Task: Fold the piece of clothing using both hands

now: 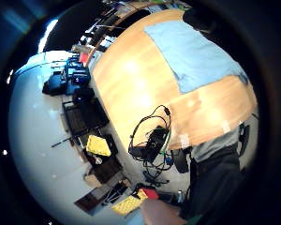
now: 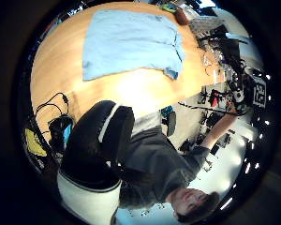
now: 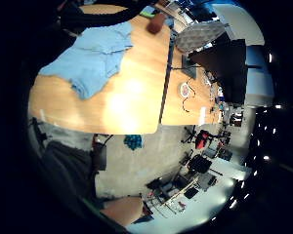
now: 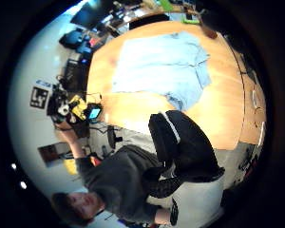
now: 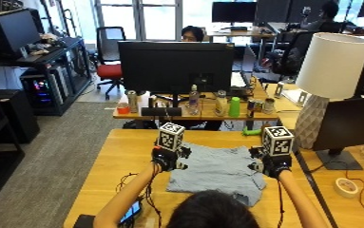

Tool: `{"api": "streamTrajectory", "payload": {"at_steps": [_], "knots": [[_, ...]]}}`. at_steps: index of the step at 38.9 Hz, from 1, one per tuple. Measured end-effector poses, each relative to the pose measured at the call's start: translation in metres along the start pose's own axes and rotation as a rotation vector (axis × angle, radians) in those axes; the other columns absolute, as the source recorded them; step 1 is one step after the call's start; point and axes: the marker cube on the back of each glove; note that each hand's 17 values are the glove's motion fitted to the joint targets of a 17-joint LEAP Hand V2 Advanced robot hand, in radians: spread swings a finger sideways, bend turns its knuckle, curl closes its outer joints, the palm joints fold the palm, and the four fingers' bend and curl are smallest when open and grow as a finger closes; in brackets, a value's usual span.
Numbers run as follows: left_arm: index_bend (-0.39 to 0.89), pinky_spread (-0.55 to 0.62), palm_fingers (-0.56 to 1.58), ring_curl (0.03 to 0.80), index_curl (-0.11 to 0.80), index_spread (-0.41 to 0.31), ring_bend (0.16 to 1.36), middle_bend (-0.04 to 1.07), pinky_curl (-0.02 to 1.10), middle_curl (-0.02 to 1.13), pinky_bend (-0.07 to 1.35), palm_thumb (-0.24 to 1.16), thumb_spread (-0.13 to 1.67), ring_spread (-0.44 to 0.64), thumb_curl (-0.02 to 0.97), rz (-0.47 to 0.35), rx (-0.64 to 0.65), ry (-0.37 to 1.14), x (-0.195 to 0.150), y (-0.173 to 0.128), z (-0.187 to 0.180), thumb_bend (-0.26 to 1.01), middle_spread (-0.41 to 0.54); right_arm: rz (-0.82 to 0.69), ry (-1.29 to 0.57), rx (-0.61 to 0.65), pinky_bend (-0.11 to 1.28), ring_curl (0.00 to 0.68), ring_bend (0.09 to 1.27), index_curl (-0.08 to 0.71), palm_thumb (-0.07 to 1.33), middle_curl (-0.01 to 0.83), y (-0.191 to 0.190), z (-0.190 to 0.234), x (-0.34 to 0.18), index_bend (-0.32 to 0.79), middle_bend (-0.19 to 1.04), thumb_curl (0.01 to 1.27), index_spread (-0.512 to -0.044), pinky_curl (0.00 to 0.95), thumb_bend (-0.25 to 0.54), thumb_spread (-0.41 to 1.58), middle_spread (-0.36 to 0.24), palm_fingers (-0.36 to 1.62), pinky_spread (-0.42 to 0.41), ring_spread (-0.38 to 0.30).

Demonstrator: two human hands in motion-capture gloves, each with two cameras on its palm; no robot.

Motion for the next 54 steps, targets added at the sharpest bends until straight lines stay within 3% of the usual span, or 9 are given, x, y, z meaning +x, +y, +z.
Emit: {"api": "streamTrajectory", "payload": {"at_steps": [10,19,24,27,31,37,43,49,54], "knots": [[0.12,0.29,0.07,0.293,0.26,-0.013,0.71,0.18,0.33,0.18,0.57,0.23,1.09,0.25,0.235,-0.05,0.076,-0.029,-0.008,-0.03,0.027,-0.01,0.232,-0.022,0.024,-0.03,0.43,0.356,0.52,0.186,0.51,0.367,-0.001,0.004,-0.01,0.11,0.31,0.22,-0.326,0.334,0.055,1.18,-0.036,0.53,0.155,-0.036],[0.27,0.23,0.31,0.256,0.334,-0.058,0.56,0.31,0.29,0.27,0.42,0.35,1.05,0.16,0.272,-0.034,0.089,-0.065,0.0,-0.069,0.061,-0.01,0.048,-0.036,0.045,-0.023,0.43,0.36,0.51,0.199,0.54,0.376,-0.008,0.013,-0.012,0.12,0.28,0.23,-0.325,0.34,0.023,1.19,-0.037,0.54,0.153,-0.035],[0.27,0.21,0.26,0.27,0.361,-0.07,0.54,0.19,0.31,0.28,0.44,0.37,1.03,0.15,0.281,0.004,0.069,-0.072,0.006,-0.078,0.089,-0.02,0.034,-0.042,0.034,-0.04,0.41,0.362,0.51,0.204,0.57,0.385,-0.002,0.015,-0.013,0.12,0.28,0.24,-0.325,0.34,0.012,1.2,-0.041,0.56,0.153,-0.042],[0.2,0.2,0.19,0.285,0.355,-0.057,0.56,0.12,0.34,0.27,0.5,0.37,1.03,0.17,0.284,0.043,0.056,-0.054,0.02,-0.055,0.09,-0.02,0.078,-0.035,0.028,-0.055,0.4,0.363,0.5,0.208,0.58,0.39,0.001,0.02,-0.01,0.12,0.28,0.24,-0.323,0.34,0.003,1.2,-0.043,0.57,0.153,-0.043],[0.16,0.2,0.18,0.285,0.351,-0.054,0.56,0.14,0.34,0.25,0.52,0.37,1.02,0.18,0.286,0.037,-0.064,-0.089,0.027,-0.037,0.101,-0.02,0.095,-0.034,0.026,-0.08,0.4,0.366,0.5,0.211,0.59,0.394,0.004,0.029,-0.005,0.12,0.28,0.25,-0.323,0.342,-0.007,1.2,-0.044,0.58,0.147,-0.045],[0.19,0.2,0.26,0.283,0.364,-0.063,0.56,0.17,0.33,0.26,0.47,0.38,1.02,0.15,0.291,-0.087,-0.347,-0.122,0.023,-0.026,0.127,-0.02,0.059,-0.019,0.021,-0.104,0.39,0.37,0.5,0.215,0.6,0.399,0.006,0.039,0.002,0.11,0.28,0.25,-0.323,0.344,-0.013,1.21,-0.045,0.59,0.144,-0.046],[0.14,0.15,0.36,0.297,0.351,-0.074,0.59,0.19,0.32,0.28,0.45,0.45,1.04,0.1,0.303,-0.146,-0.403,-0.144,0.024,-0.03,0.142,0.0,0.007,-0.029,0.017,-0.11,0.38,0.371,0.49,0.218,0.59,0.406,0.006,0.044,0.005,0.11,0.28,0.25,-0.322,0.345,-0.016,1.21,-0.046,0.6,0.14,-0.053],[0.17,-0.03,0.6,0.302,0.338,-0.111,0.6,0.17,0.35,0.29,0.55,0.54,1.08,0.0,0.33,0.003,-0.188,-0.122,0.039,-0.043,0.148,0.02,-0.064,-0.038,0.0,-0.114,0.37,0.374,0.48,0.22,0.6,0.408,0.006,0.052,0.007,0.11,0.27,0.25,-0.322,0.345,-0.015,1.21,-0.046,0.61,0.139,-0.057],[0.28,-0.09,0.67,0.308,0.39,-0.15,0.54,0.15,0.35,0.3,0.48,0.58,1.09,-0.07,0.351,-0.028,-0.123,-0.204,0.041,-0.047,0.151,0.01,-0.105,-0.044,-0.006,-0.127,0.36,0.374,0.48,0.223,0.6,0.411,0.005,0.061,0.011,0.12,0.27,0.26,-0.321,0.344,-0.015,1.22,-0.054,0.62,0.138,-0.059]]}}
